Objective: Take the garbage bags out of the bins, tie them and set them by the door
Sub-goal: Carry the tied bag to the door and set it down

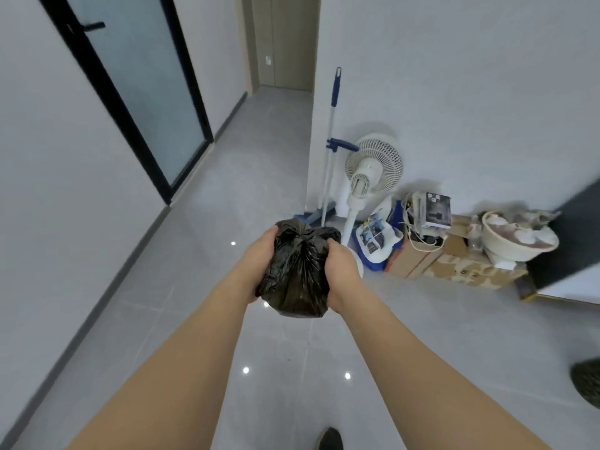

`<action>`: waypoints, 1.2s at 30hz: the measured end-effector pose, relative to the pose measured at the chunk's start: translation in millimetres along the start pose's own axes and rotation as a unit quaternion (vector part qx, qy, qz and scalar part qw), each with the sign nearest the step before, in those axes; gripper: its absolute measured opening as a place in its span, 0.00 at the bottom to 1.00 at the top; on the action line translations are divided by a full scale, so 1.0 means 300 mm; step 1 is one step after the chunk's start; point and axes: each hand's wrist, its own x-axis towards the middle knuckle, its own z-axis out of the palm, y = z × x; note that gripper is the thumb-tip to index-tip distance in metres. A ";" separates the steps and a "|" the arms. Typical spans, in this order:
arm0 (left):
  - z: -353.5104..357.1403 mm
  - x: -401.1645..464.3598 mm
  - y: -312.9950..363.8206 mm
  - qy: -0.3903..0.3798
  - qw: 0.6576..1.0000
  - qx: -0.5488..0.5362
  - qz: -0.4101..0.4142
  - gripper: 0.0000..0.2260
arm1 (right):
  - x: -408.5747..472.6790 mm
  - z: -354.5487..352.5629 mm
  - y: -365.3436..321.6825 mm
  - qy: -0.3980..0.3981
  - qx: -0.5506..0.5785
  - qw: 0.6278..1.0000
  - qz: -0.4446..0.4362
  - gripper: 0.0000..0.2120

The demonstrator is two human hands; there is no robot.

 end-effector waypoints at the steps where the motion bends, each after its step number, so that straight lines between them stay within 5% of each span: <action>1: 0.072 0.008 0.012 -0.016 1.000 0.011 0.005 0.20 | 0.007 -0.071 -0.028 0.013 0.011 1.000 -0.003 0.21; 9: 0.722 0.051 0.025 -0.153 0.984 0.095 -0.007 0.16 | -0.038 -0.694 -0.202 0.118 0.118 0.983 -0.078 0.21; 14: 1.180 0.015 -0.061 -0.242 0.954 0.171 -0.050 0.26 | -0.180 -1.110 -0.210 0.238 0.204 0.946 -0.084 0.21; 22: 1.805 -0.305 -0.314 -0.461 0.834 0.298 -0.065 0.21 | -0.554 -1.690 -0.096 0.427 0.313 0.841 -0.111 0.17; 30: 2.217 -0.710 -0.591 -0.590 0.712 0.368 -0.096 0.22 | -0.985 -2.063 0.086 0.543 0.399 0.724 -0.144 0.16; 36: 2.419 -0.909 -0.734 -0.616 0.677 0.393 -0.084 0.21 | -1.159 -2.295 0.175 0.584 0.416 0.681 -0.147 0.16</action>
